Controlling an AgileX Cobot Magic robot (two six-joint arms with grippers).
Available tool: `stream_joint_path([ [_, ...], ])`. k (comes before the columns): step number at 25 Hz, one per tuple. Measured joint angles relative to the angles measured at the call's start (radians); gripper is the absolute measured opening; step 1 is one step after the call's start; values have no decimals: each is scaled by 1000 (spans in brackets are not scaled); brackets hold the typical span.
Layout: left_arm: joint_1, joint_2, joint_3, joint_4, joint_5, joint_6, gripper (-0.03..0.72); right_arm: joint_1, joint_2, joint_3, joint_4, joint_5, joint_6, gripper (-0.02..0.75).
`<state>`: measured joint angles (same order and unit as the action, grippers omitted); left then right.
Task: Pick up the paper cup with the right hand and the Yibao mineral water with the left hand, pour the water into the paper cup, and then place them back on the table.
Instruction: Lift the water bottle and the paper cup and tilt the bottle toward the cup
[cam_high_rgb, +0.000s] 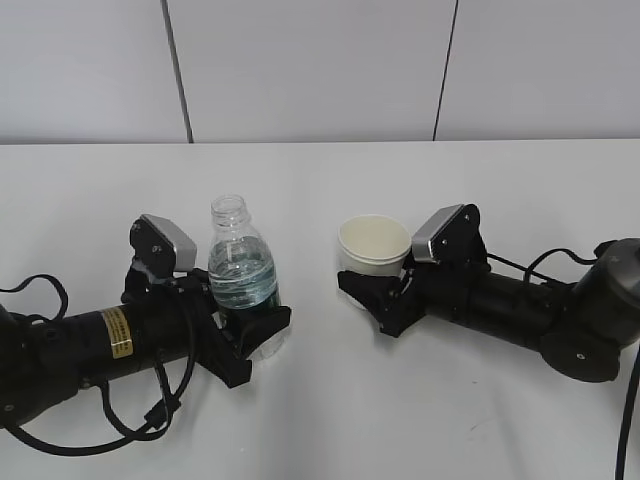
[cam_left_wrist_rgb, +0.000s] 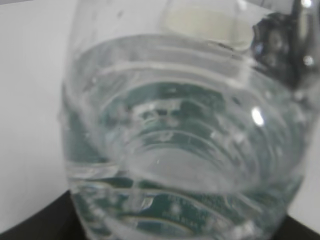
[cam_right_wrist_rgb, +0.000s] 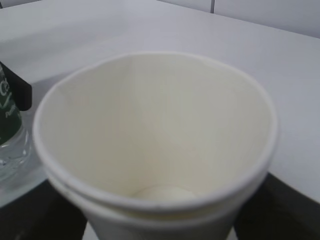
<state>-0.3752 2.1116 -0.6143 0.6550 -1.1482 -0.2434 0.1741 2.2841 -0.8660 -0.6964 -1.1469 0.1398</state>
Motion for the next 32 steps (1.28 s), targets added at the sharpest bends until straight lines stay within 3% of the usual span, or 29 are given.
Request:
stream_joint_path([
  [10,0,-8,0,7,9,0,401,0,0,0,-26,-6,6,540],
  [25,1,-161,1,52,202,4,384,0,-59,-2,-162,-1,30,532],
  [32,3,-163,3,2,255,88,380,0,-61,-2,-285,7,41,532],
])
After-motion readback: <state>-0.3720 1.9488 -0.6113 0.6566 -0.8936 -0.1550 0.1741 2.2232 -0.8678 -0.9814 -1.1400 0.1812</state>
